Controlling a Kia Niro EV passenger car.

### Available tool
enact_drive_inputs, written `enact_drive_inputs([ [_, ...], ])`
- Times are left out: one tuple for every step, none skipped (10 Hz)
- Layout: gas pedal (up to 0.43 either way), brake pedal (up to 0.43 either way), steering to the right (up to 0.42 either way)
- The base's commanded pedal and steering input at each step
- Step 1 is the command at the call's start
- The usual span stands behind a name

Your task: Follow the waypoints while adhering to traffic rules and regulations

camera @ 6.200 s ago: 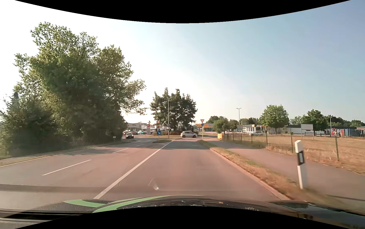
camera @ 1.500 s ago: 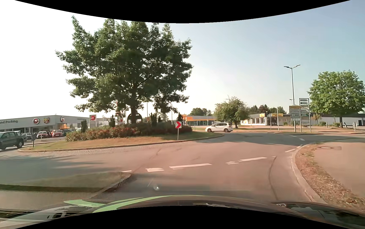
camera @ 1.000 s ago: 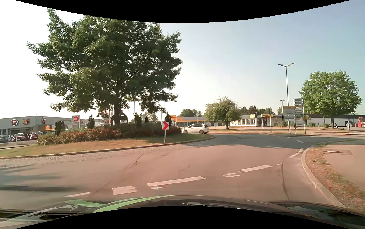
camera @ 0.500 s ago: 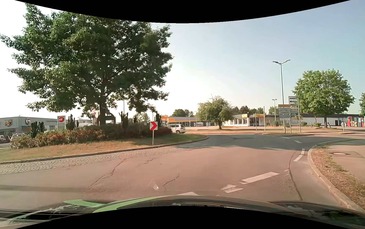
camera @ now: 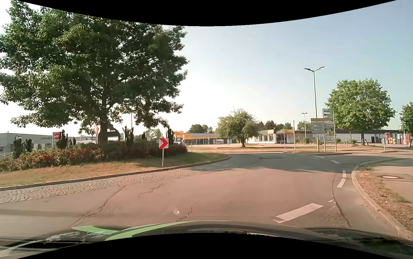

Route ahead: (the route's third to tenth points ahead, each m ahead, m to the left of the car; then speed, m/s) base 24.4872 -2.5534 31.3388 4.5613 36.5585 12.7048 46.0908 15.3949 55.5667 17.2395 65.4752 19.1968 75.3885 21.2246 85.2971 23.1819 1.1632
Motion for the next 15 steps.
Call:
enact_drive_inputs([
  [0.0, 0.0, 0.15],
  [0.0, 0.0, 0.153],
  [0.0, 0.0, 0.156],
  [0.209, 0.0, 0.159],
  [0.339, 0.0, 0.162],
  [0.378, 0.0, 0.163],
  [0.39, 0.0, 0.163],
  [0.39, 0.0, 0.163],
  [0.39, 0.0, 0.163],
  [0.39, 0.0, 0.163],
  [0.39, 0.0, 0.163],
  [0.39, 0.0, 0.163],
  [0.39, 0.0, 0.164],
  [0.39, 0.0, 0.165],
  [0.39, 0.0, 0.167],
])
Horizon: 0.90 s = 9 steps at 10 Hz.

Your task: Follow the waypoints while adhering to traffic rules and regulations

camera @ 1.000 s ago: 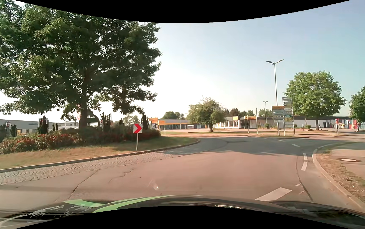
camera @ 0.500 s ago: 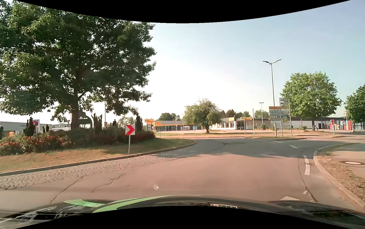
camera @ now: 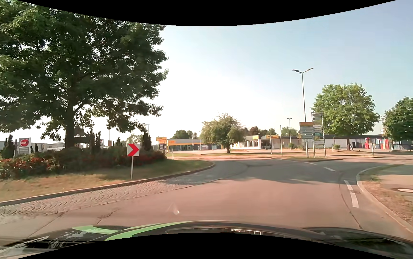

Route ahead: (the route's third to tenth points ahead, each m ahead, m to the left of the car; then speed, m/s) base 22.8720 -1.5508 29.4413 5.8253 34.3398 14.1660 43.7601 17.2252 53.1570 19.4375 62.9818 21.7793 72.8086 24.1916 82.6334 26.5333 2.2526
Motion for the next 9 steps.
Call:
enact_drive_inputs([
  [0.39, 0.0, 0.172],
  [0.39, 0.0, 0.179],
  [0.39, 0.0, 0.187],
  [0.39, 0.0, 0.195],
  [0.39, 0.0, 0.203],
  [0.35, 0.0, 0.217],
  [0.339, 0.0, 0.234],
  [0.339, 0.0, 0.245],
  [0.339, 0.0, 0.256],
])
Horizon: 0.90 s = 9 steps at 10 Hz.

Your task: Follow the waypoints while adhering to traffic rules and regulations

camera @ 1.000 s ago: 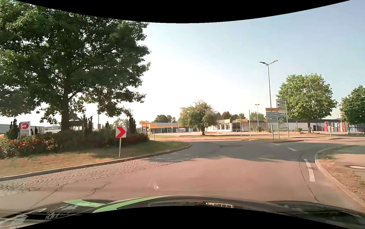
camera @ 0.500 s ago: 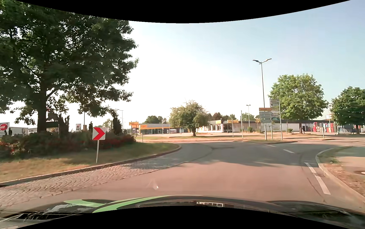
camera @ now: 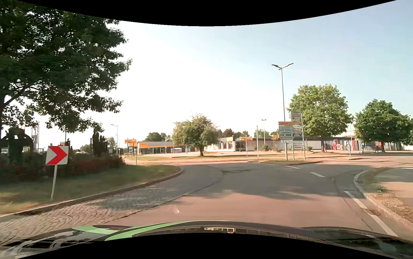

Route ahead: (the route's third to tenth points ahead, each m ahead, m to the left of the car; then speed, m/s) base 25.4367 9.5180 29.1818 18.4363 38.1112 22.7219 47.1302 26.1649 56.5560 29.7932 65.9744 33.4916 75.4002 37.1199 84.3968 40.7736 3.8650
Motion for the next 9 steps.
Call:
enact_drive_inputs([
  [0.339, 0.0, 0.261],
  [0.339, 0.0, 0.262],
  [0.339, 0.0, 0.261],
  [0.339, 0.0, 0.255],
  [0.339, 0.0, 0.248],
  [0.319, 0.0, 0.232],
  [0.319, 0.0, 0.219],
  [0.311, 0.0, 0.204],
  [0.28, 0.0, 0.181],
])
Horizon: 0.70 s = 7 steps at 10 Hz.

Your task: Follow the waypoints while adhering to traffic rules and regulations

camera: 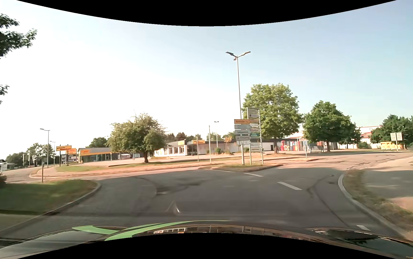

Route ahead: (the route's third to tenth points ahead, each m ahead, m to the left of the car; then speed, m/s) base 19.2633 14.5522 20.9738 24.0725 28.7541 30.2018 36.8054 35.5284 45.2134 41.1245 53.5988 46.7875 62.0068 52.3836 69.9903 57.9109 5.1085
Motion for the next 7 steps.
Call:
enact_drive_inputs([
  [0.26, 0.0, 0.144],
  [0.24, 0.0, 0.104],
  [0.24, 0.0, 0.071],
  [0.228, 0.0, 0.025],
  [0.228, 0.0, -0.01],
  [0.228, 0.0, -0.059],
  [0.177, 0.0, -0.107],
])
